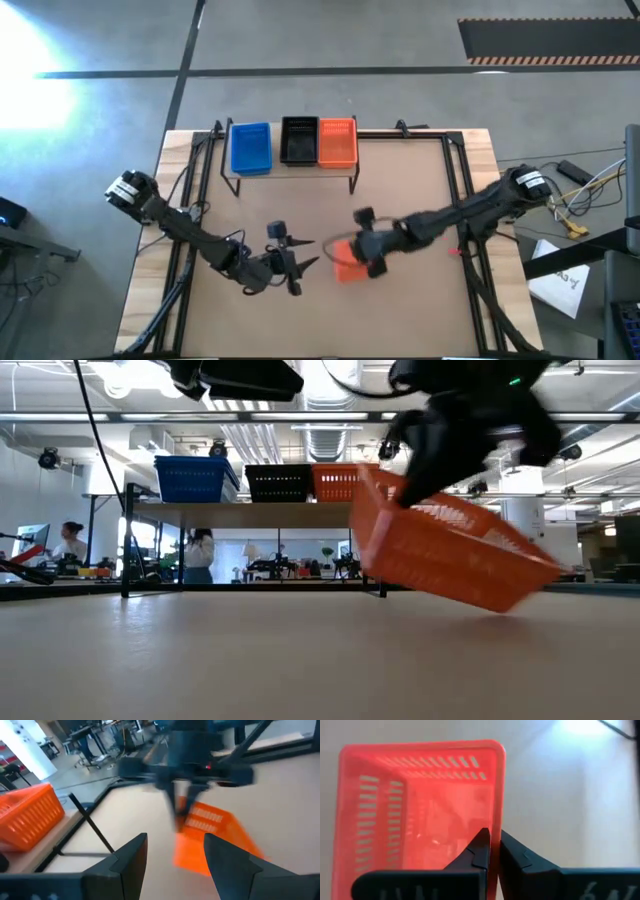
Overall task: Stack baskets on shelf by color
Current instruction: Stack the orange basket on top of the orange basket on the shelf
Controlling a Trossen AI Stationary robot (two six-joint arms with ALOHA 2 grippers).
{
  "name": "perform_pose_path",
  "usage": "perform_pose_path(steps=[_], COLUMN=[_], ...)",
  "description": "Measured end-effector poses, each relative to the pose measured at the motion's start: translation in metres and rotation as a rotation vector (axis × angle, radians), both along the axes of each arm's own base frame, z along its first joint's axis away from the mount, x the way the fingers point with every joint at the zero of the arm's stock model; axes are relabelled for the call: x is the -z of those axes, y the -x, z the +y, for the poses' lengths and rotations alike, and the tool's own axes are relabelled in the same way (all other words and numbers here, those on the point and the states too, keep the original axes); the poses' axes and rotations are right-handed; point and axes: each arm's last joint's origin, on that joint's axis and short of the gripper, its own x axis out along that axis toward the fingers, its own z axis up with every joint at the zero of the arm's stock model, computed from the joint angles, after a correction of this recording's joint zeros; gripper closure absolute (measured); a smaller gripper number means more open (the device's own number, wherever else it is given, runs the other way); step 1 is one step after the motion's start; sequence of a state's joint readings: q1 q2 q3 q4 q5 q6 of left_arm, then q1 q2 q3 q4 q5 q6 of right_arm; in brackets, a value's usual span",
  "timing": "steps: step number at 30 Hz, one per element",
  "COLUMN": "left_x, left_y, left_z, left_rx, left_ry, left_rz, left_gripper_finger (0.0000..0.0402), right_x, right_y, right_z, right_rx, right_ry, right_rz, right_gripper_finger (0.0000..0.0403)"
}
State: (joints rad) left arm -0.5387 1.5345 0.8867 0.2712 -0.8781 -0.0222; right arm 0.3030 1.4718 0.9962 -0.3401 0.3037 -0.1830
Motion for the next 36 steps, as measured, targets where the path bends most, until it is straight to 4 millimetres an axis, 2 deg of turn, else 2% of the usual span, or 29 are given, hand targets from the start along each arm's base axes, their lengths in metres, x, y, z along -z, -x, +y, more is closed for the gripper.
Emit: perform_pose_path(steps=[3,7,12,18,22,25,29,36], left_x=[0.004,0.005,0.005,0.010,0.014,0.016,0.019,0.015], left_y=[0.002,0.002,0.003,0.004,0.002,0.000,-0.004,-0.005], left_z=[-0.001,0.000,0.000,0.001,0.001,0.003,0.008,0.008], left_rx=[0.000,-0.006,-0.007,-0.014,-0.019,-0.028,-0.012,0.005], left_ry=[0.012,0.035,0.038,0.076,0.071,0.069,0.079,0.095], left_rz=[0.009,-0.002,-0.002,-0.004,0.006,0.009,0.024,0.017], left_gripper_finger=[0.0222,0.0222,0.0222,0.0222,0.0222,0.0222,0.0222,0.0222], right_x=[-0.002,-0.003,-0.019,-0.041,-0.032,-0.021,-0.006,0.019], right_y=[-0.011,-0.015,-0.002,0.043,0.078,0.091,0.090,0.064], right_z=[-0.025,-0.052,-0.064,-0.048,-0.031,-0.019,-0.007,0.002], right_rx=[0.077,0.238,0.273,0.180,0.025,-0.082,-0.181,-0.350], right_ry=[-0.073,-0.154,-0.151,-0.117,-0.058,-0.008,0.047,0.226], right_rz=[-0.040,-0.065,-0.064,0.052,0.197,0.222,0.191,0.179], right_gripper_finger=[0.0374,0.0331,0.0280,0.0254,0.0252,0.0252,0.0252,0.0252])
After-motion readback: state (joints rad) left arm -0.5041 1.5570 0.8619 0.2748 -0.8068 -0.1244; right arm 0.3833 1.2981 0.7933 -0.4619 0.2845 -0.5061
